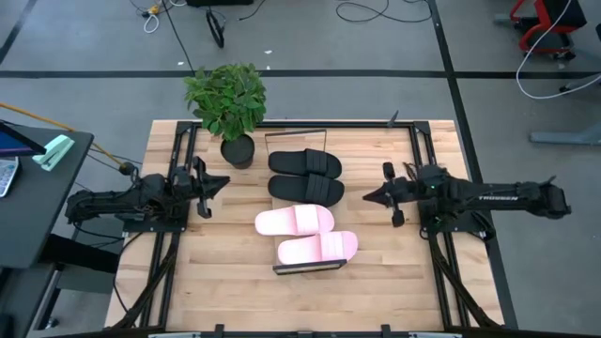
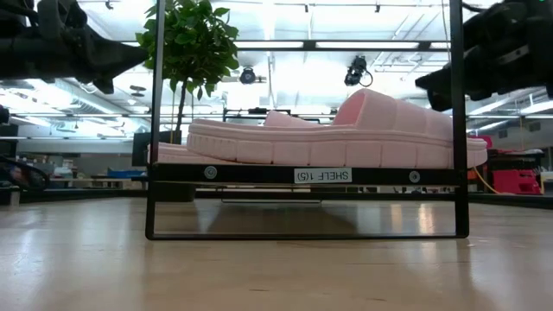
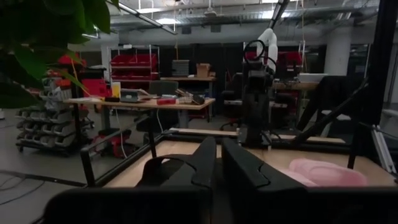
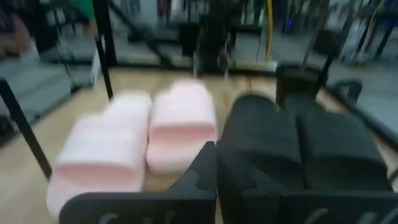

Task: Pick and place slides into the shelf
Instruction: Return to Home Position

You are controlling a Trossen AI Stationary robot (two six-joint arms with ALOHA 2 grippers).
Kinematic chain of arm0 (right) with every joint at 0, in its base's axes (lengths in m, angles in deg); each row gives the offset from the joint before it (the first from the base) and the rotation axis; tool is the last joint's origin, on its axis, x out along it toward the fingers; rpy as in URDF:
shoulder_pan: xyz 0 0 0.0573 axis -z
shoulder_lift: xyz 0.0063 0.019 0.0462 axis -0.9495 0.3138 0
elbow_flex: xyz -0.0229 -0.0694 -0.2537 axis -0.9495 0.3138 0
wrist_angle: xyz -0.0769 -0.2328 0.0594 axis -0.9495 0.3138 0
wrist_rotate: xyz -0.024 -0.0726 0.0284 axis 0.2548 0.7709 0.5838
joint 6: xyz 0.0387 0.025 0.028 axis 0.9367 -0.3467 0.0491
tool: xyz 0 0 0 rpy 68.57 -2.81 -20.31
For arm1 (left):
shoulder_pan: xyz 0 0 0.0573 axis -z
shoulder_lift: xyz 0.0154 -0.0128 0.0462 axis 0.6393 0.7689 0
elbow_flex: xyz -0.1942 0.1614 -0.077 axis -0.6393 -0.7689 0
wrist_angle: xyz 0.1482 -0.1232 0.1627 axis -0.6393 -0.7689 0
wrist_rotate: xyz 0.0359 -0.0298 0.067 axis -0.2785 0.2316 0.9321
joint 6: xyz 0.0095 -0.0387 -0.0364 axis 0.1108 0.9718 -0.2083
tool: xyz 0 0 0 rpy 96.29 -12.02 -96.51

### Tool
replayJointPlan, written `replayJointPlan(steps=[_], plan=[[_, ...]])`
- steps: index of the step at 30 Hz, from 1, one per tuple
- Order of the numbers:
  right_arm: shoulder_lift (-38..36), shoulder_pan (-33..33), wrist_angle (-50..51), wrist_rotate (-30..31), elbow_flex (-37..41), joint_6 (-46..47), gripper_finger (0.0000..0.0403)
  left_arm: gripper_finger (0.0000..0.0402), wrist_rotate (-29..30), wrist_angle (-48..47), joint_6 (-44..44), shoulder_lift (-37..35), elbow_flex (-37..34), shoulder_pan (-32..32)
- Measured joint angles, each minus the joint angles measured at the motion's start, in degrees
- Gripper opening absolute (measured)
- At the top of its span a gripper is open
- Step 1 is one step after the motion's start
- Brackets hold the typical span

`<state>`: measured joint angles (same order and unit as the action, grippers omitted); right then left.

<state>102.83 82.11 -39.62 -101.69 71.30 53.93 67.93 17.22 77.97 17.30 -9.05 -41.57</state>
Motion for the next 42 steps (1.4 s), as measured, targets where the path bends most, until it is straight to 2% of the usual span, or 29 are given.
replayJointPlan(steps=[5,8,16,26,34,42], plan=[[-3.7,-2.3,-10.9,1.1,6.9,3.2,0.0001,0.0023,0.0,-0.5,0.0,0.0,0.0,0.0],[-4.4,-3.6,-9.1,2.8,6.5,2.6,0.0,0.0024,0.0,-0.4,0.0,0.0,0.0,0.0],[-9.5,-5.8,-8.4,0.0,6.0,2.9,0.0,0.0035,0.0,-1.0,0.0,0.0,0.0,0.0],[-20.9,-5.8,1.2,-0.2,5.9,4.3,0.0,0.0022,0.0,-3.2,0.4,0.0,0.0,0.0],[-28.1,-5.5,12.1,4.0,5.8,3.7,0.0,0.0012,-0.2,-4.2,1.9,0.0,0.0,0.0],[-28.8,-5.5,12.2,4.1,5.8,3.1,0.0,0.0007,-10.9,-8.4,3.7,0.0,0.0,0.0]])
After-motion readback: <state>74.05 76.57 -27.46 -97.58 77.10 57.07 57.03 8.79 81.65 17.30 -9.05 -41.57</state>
